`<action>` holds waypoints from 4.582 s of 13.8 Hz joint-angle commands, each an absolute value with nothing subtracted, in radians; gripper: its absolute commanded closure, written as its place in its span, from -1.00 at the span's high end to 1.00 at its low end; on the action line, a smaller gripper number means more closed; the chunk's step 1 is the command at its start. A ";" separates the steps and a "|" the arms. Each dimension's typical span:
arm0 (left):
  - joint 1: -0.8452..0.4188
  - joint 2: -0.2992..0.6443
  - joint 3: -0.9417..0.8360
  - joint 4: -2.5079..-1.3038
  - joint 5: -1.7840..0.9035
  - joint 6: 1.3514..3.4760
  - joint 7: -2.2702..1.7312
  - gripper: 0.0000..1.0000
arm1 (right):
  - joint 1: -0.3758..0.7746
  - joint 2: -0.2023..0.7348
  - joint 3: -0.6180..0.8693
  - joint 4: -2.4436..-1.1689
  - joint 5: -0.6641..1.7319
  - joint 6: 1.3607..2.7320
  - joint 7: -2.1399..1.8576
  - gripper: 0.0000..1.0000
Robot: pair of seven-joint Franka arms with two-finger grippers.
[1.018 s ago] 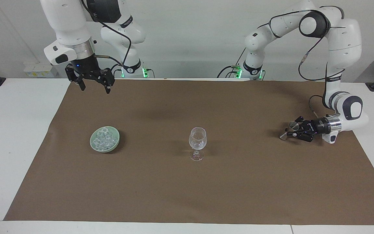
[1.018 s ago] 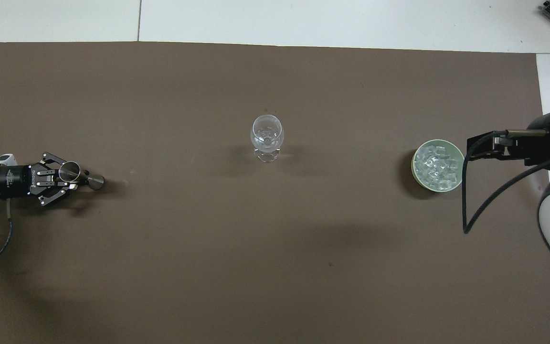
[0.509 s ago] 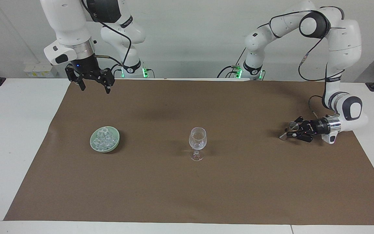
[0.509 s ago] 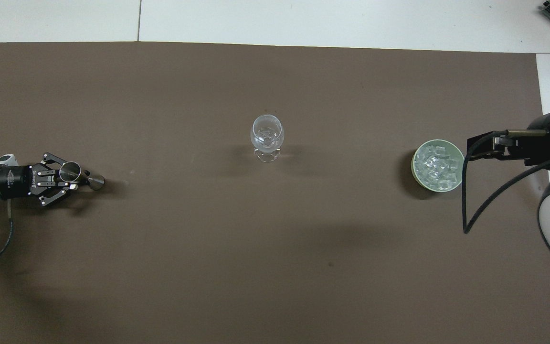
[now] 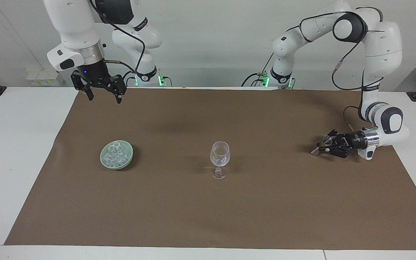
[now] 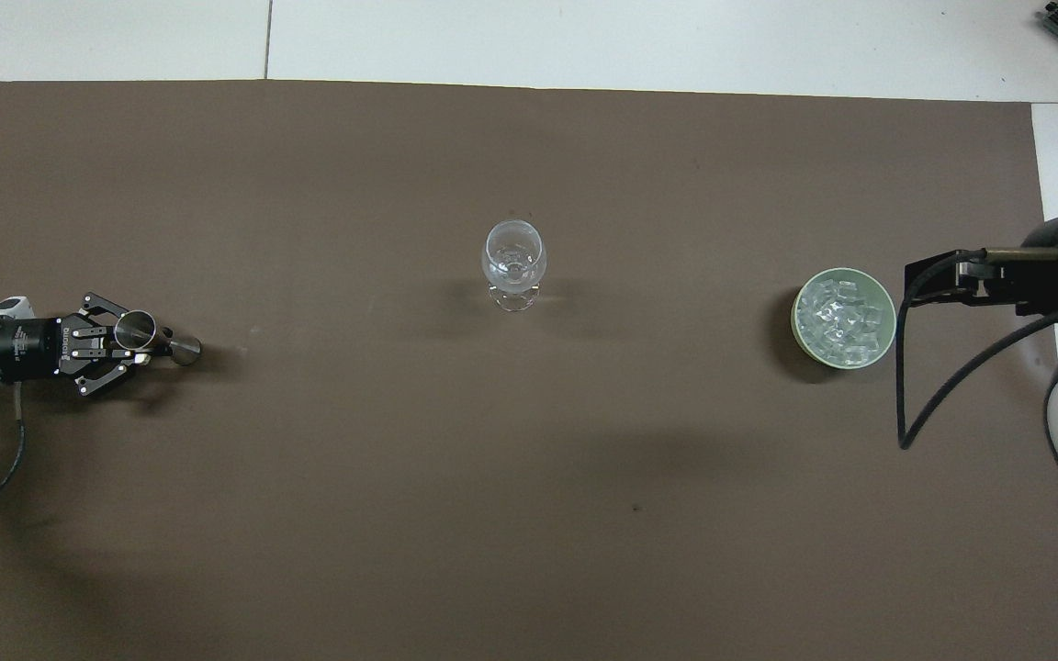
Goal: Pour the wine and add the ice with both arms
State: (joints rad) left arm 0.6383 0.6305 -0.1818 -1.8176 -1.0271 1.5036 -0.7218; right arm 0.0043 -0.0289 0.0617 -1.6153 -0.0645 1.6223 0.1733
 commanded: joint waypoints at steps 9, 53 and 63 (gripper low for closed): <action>0.652 0.647 -0.190 -1.795 -1.005 1.496 -0.733 -0.18 | -0.018 -0.032 0.063 -1.611 -0.061 1.621 0.106 1.00; 0.210 0.140 -0.331 -1.437 0.051 1.637 0.038 1.00 | -0.086 0.044 0.061 -2.298 -0.376 2.433 -0.032 -1.00; 0.229 0.124 -0.330 -1.462 0.051 1.640 0.034 1.00 | -0.089 0.095 0.067 -2.250 -0.374 2.450 -0.034 -0.61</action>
State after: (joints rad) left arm 0.2176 0.1605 -0.3297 -1.4137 0.0354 1.6145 0.0204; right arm -0.0812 0.0709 0.0634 -2.2707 -0.3555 2.4371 -0.0143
